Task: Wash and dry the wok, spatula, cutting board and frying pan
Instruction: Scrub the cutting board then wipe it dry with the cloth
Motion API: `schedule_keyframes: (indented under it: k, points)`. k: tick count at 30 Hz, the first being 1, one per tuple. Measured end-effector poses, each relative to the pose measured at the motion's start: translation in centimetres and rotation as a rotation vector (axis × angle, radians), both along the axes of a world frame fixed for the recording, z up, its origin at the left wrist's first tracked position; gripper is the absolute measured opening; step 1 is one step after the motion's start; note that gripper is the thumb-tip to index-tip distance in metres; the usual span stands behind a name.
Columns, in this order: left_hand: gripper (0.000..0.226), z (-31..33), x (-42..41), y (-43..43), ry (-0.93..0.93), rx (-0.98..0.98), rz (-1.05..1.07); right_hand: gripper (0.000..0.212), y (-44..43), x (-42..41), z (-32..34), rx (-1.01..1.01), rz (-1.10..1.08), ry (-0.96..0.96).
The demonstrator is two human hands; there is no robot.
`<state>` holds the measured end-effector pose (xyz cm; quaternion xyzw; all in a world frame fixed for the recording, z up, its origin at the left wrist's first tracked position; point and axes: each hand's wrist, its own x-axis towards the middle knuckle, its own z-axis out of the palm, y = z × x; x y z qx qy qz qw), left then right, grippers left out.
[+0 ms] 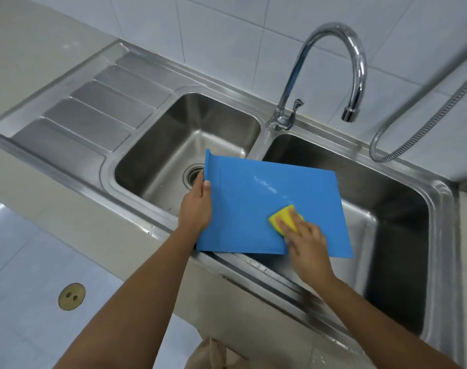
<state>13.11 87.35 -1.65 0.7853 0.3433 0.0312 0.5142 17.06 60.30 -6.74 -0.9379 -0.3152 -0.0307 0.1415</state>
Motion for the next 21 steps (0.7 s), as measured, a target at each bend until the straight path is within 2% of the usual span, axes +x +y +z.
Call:
schedule_keyframes:
  k: [2, 7, 10, 12, 13, 15, 17, 18, 19, 21]
  points:
    - [0.046, -0.2, -0.1, 0.0, -0.008, 0.015, -0.006, 0.054, 0.9, -0.5, 0.2, 0.05, -0.094, 0.059]
    - [0.043, -0.2, -0.1, 0.0, -0.037, 0.032, 0.009, 0.06, 10.0, -6.3, 1.7, 0.053, 0.286, 0.169]
    - [0.043, 0.1, -0.1, 0.0, -0.025, 0.043, -0.015, 0.062, 7.2, -5.3, 1.6, 0.072, 0.295, 0.211]
    - [0.045, 0.1, -0.1, 0.1, -0.021, 0.039, -0.028, 0.066, 2.0, -3.6, 0.4, 0.092, 0.177, 0.139]
    - [0.045, 0.1, -0.1, 0.1, -0.022, 0.038, -0.03, 0.069, -1.0, -2.2, 0.0, 0.102, 0.042, 0.121]
    - [0.045, 0.0, 0.0, 0.0, -0.025, 0.045, -0.029, 0.069, -5.8, 0.6, 0.4, 0.087, -0.346, 0.166]
    - [0.045, 0.0, -0.1, -0.1, -0.029, 0.054, -0.025, 0.06, -7.0, 2.0, 1.0, 0.035, -0.71, 0.263]
    - [0.044, 0.0, -0.1, -0.1, -0.032, 0.06, -0.027, 0.059, -5.9, 1.9, 1.3, 0.017, -0.763, 0.276]
    - [0.044, 0.0, 0.0, -0.1, -0.033, 0.07, -0.029, 0.059, -3.9, 1.4, 1.5, 0.019, -0.724, 0.243]
    - [0.044, -0.1, 0.1, 0.0, -0.035, 0.09, -0.031, 0.064, 1.4, -0.8, 1.3, 0.073, -0.512, 0.158]
